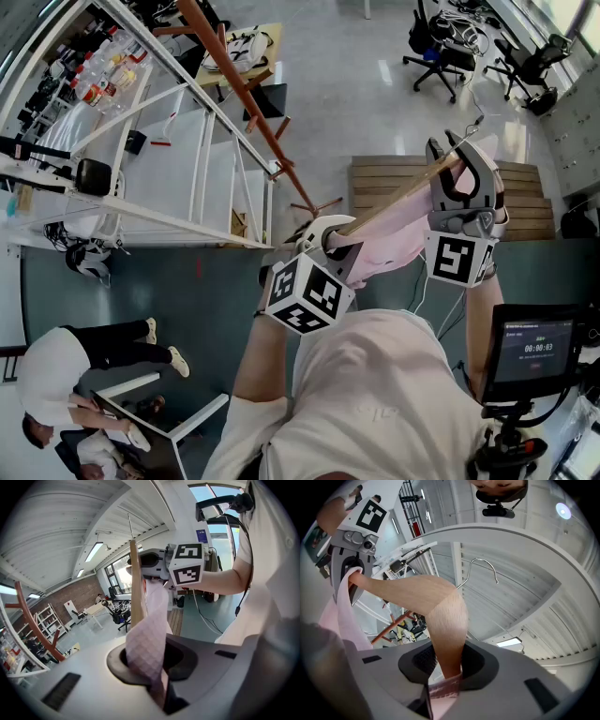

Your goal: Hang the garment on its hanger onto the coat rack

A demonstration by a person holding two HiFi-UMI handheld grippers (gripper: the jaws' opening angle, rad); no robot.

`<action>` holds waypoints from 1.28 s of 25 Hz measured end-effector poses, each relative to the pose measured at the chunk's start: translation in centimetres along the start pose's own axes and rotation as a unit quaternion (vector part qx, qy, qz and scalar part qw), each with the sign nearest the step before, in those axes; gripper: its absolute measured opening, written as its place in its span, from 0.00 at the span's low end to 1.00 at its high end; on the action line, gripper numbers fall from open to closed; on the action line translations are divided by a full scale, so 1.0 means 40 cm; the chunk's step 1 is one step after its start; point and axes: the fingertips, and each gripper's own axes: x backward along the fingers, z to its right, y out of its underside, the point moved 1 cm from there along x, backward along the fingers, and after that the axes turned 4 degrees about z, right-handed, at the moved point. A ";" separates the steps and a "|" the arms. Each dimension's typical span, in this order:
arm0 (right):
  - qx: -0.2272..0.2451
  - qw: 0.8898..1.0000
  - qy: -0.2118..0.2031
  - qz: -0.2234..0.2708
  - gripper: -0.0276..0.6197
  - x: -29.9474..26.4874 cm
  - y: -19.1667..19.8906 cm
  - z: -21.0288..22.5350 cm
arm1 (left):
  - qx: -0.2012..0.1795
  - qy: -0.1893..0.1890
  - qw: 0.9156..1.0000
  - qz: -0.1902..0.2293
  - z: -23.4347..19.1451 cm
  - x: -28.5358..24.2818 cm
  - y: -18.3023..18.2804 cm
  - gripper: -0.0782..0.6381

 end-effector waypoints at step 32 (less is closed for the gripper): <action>-0.011 0.993 -0.111 0.043 0.22 -0.505 -0.063 -0.190 | 0.123 -0.045 0.991 -0.028 -0.418 0.012 0.165 0.18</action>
